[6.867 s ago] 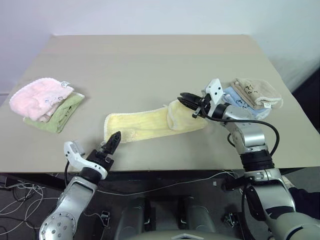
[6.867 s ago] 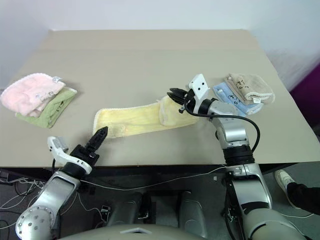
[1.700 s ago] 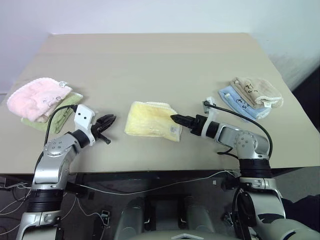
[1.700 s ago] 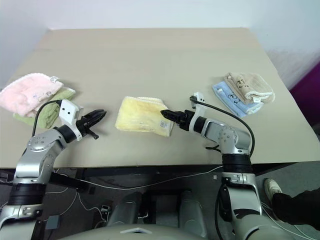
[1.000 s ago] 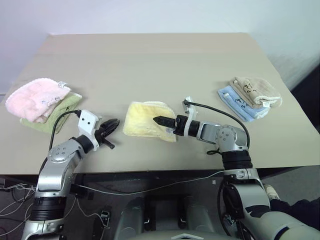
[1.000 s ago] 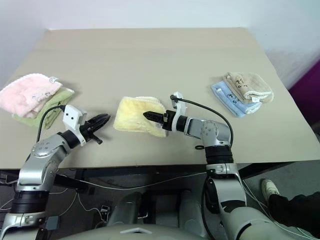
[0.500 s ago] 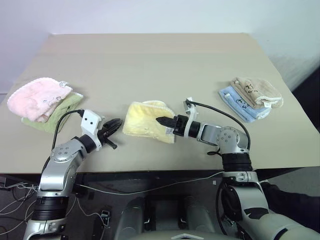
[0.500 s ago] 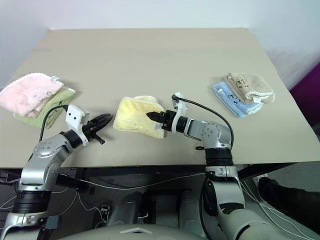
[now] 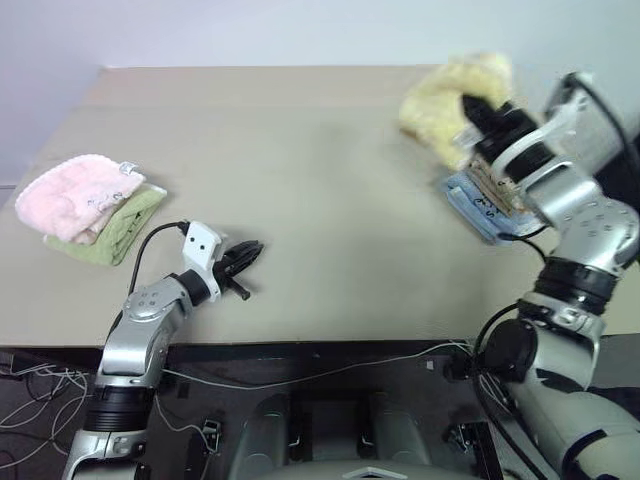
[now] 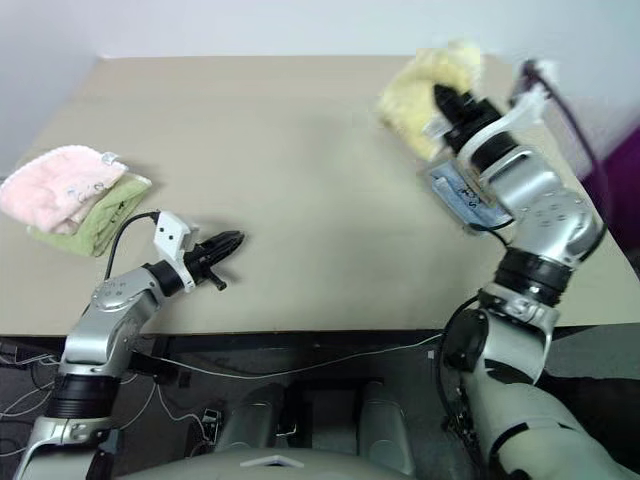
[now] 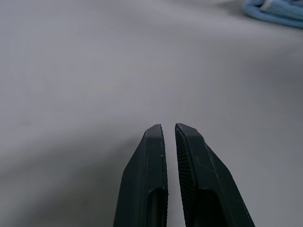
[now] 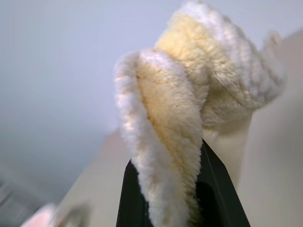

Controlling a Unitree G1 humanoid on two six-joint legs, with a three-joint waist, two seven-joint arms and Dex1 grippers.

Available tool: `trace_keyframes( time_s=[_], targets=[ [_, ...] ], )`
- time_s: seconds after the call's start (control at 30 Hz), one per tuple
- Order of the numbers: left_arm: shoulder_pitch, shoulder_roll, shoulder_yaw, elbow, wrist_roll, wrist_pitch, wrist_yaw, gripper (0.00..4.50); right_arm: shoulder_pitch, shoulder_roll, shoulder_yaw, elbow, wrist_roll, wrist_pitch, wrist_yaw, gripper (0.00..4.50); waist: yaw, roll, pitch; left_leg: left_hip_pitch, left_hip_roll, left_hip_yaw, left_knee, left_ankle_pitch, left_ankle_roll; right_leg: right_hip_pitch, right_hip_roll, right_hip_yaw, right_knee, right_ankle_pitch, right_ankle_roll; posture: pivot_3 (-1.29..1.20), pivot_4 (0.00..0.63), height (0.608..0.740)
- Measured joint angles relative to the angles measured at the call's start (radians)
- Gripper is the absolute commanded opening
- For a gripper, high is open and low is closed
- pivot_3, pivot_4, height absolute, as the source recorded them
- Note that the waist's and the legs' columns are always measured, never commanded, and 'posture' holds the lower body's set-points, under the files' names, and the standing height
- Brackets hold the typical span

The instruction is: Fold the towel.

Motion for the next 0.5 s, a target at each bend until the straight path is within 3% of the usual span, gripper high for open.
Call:
trace_keyframes(
  time_s=[0.27, 0.43, 0.5],
  targets=[
    [-0.028, -0.029, -0.04, 0.039, 0.016, -0.017, -0.005, 0.43, 0.001, -0.12, -0.126, 0.387, -0.078, -0.156, -0.214, 0.02, -0.002, 0.0, 0.0, 0.001, 0.0, 0.002, 0.0, 0.0, 0.0, 0.0, 0.0, 0.002, 0.0, 0.0, 0.0, 0.0, 0.15, 0.74],
    [-0.028, -0.031, -0.042, 0.04, 0.02, -0.019, -0.01, 0.43, 0.025, -0.118, -0.127, 0.451, -0.095, -0.213, -0.229, 0.02, -0.003, 0.002, 0.001, 0.001, 0.0, 0.002, 0.0, 0.0, 0.001, 0.0, 0.0, 0.002, 0.0, 0.0, 0.001, 0.0, 0.15, 0.74],
    [-0.026, -0.031, -0.042, 0.04, 0.02, -0.02, -0.011, 0.43, 0.024, -0.118, -0.132, 0.451, -0.09, -0.22, -0.228, 0.67, -0.002, 0.002, 0.001, 0.001, 0.0, 0.002, 0.0, 0.0, 0.001, 0.0, 0.0, 0.002, 0.0, 0.0, 0.001, 0.0, 0.15, 0.74]
  ],
)
